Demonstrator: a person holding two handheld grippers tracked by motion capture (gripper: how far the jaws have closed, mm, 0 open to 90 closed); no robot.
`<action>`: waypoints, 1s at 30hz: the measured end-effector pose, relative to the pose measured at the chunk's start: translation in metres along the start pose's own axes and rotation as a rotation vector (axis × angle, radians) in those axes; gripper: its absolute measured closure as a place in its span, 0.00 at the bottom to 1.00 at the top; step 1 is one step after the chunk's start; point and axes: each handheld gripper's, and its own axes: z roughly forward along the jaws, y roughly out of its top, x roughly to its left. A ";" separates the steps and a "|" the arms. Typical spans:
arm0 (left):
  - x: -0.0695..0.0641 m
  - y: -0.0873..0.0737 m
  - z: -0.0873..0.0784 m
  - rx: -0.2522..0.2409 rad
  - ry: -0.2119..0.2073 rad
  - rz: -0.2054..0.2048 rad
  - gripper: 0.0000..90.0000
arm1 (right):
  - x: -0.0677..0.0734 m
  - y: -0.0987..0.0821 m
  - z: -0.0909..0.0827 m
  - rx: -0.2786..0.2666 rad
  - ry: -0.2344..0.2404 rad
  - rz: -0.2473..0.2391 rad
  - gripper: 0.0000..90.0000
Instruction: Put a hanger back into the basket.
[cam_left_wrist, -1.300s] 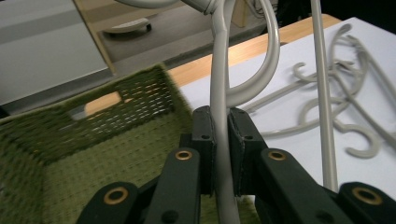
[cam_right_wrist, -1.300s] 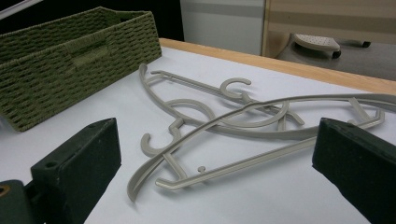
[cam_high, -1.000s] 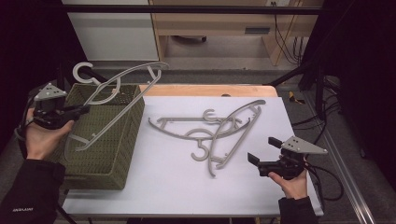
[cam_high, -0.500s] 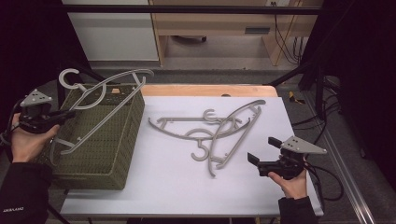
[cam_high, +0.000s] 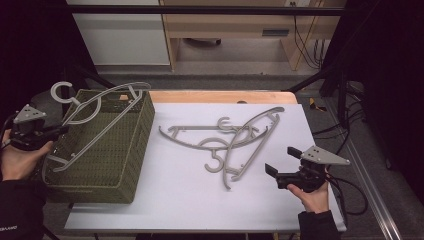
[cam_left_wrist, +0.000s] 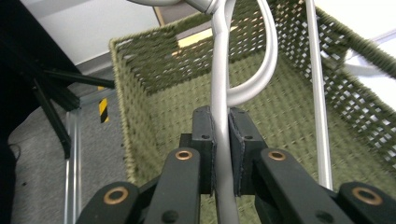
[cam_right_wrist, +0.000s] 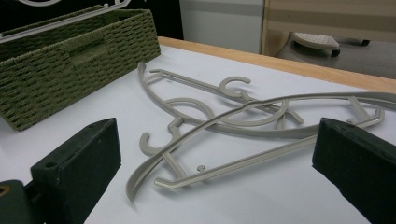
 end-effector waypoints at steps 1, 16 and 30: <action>0.002 -0.002 0.000 0.001 0.000 -0.003 0.91 | 0.000 0.000 0.000 0.001 -0.001 0.000 0.01; 0.007 -0.011 0.010 0.052 0.048 0.033 0.91 | 0.000 0.000 0.001 0.005 -0.003 -0.006 0.01; -0.013 -0.027 0.042 0.171 0.060 0.042 0.91 | 0.000 -0.001 0.001 0.005 0.000 -0.001 0.01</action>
